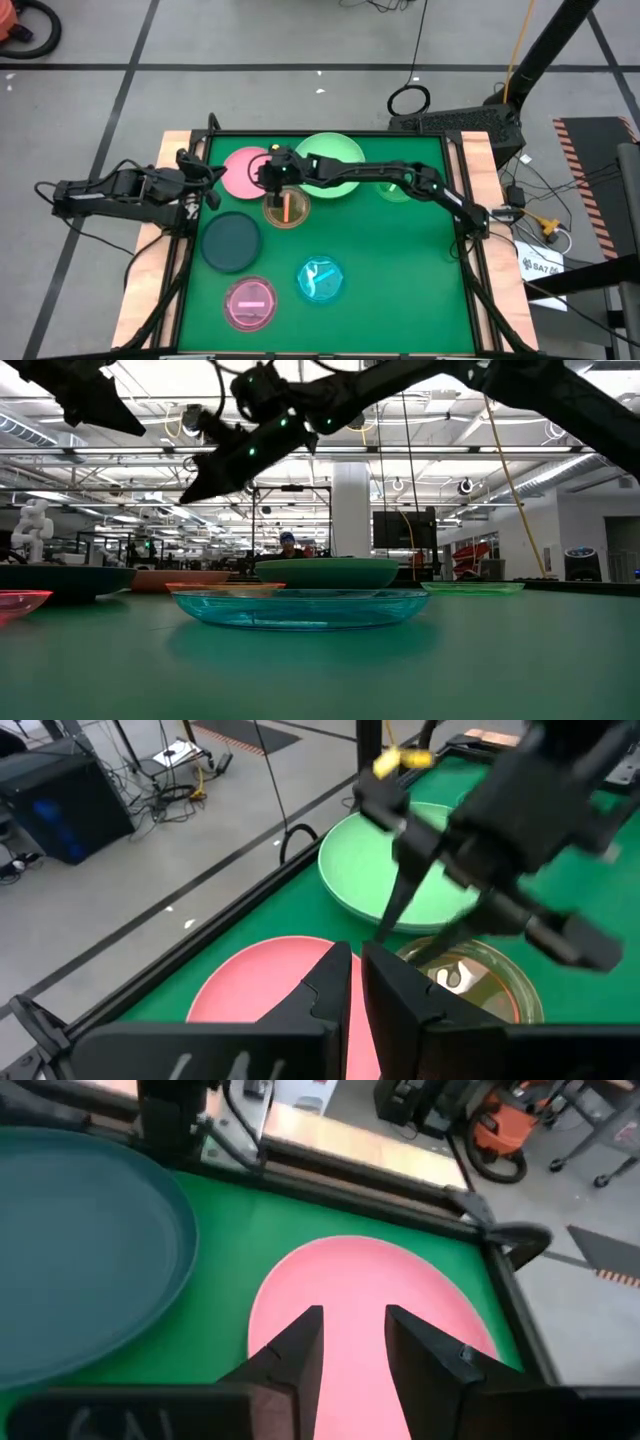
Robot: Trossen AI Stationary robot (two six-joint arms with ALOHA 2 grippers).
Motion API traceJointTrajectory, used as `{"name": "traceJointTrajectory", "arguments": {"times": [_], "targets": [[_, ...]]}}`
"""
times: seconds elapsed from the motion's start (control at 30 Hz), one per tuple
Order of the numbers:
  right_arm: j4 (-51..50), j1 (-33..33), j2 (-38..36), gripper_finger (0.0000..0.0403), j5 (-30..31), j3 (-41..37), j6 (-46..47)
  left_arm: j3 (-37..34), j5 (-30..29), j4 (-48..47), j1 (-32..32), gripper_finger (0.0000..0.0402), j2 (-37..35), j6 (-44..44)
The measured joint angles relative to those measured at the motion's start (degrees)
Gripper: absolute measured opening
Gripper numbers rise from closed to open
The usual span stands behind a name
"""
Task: Stack plastic plates
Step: Stack the pink plate on top of the light green plate
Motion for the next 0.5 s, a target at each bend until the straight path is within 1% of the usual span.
{"name": "traceJointTrajectory", "arguments": {"times": [0.13, 0.27, 0.5], "targets": [[2.51, 0.00, 2.65, 0.0102, 0.01, -0.04, 0.12, 0.00, -0.06, 0.10, 0.02, 0.0035, 0.02, -0.47], [2.57, 0.04, 4.40, 0.0102, -0.12, -0.04, 0.09, 0.00, -0.07, 0.07, 0.04, 0.0035, 0.07, -0.75], [4.09, 0.04, 5.13, 0.0102, -6.10, -0.09, 0.52, 0.00, -0.55, 0.04, 0.04, 0.0035, 0.07, -1.13]]}}
